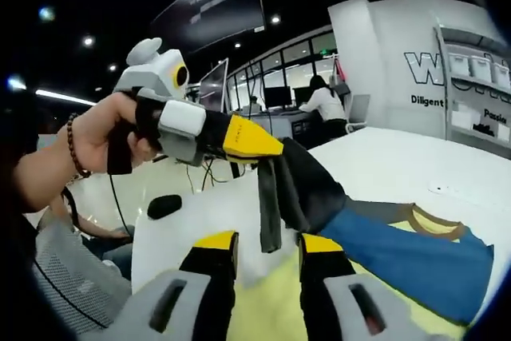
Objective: Fold the garment on the visible template until the final outline fits inside the template.
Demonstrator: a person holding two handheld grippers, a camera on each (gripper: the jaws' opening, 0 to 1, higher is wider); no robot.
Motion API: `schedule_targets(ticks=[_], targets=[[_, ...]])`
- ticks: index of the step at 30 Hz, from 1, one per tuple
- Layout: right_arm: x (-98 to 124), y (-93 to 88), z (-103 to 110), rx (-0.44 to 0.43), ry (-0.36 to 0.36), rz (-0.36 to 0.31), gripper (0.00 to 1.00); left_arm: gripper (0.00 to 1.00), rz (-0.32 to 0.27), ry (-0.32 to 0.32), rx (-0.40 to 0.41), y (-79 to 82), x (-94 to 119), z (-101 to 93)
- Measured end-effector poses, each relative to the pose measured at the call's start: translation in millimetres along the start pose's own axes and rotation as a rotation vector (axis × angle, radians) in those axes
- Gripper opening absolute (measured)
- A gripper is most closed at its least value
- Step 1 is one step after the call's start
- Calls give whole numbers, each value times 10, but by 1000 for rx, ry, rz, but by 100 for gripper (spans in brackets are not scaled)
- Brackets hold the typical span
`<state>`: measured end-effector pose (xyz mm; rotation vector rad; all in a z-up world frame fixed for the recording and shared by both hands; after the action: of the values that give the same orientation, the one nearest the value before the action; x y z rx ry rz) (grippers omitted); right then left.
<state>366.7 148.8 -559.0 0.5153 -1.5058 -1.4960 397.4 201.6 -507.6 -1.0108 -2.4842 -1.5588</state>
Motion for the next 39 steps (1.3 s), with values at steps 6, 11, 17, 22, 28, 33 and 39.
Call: schedule_targets(ticks=[6, 11, 17, 22, 28, 33, 39], targets=[[62, 114, -79, -14, -13, -32, 0, 0, -10, -14, -19, 62, -51, -94], [189, 240, -157, -16, -32, -59, 0, 0, -18, -23, -14, 109, -111, -90], [322, 402, -281, -63, -34, -61, 0, 0, -12, -31, -44, 87, -226, -96], [365, 530, -376, -73, -35, -64, 0, 1, -4, -41, -75, 39, -316, -114], [353, 588, -479, -107, -32, -42, 0, 15, -33, -16, -219, 71, -223, -69], [397, 663, -557, -110, -38, -47, 0, 30, 12, 65, -308, -88, -122, 210], [437, 743, -627, -105, -41, -56, 0, 36, 71, 172, -402, -241, -99, 524]])
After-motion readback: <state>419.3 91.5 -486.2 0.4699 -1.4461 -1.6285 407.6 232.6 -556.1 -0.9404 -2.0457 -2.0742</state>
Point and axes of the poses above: the point that each gripper's makers call its tool centre point, and the gripper's own axes: x roughly backward along the fingers, z roughly to its left, y roughly out of its top, the point moved 2 cm from there along x, roughly backward along the fingers
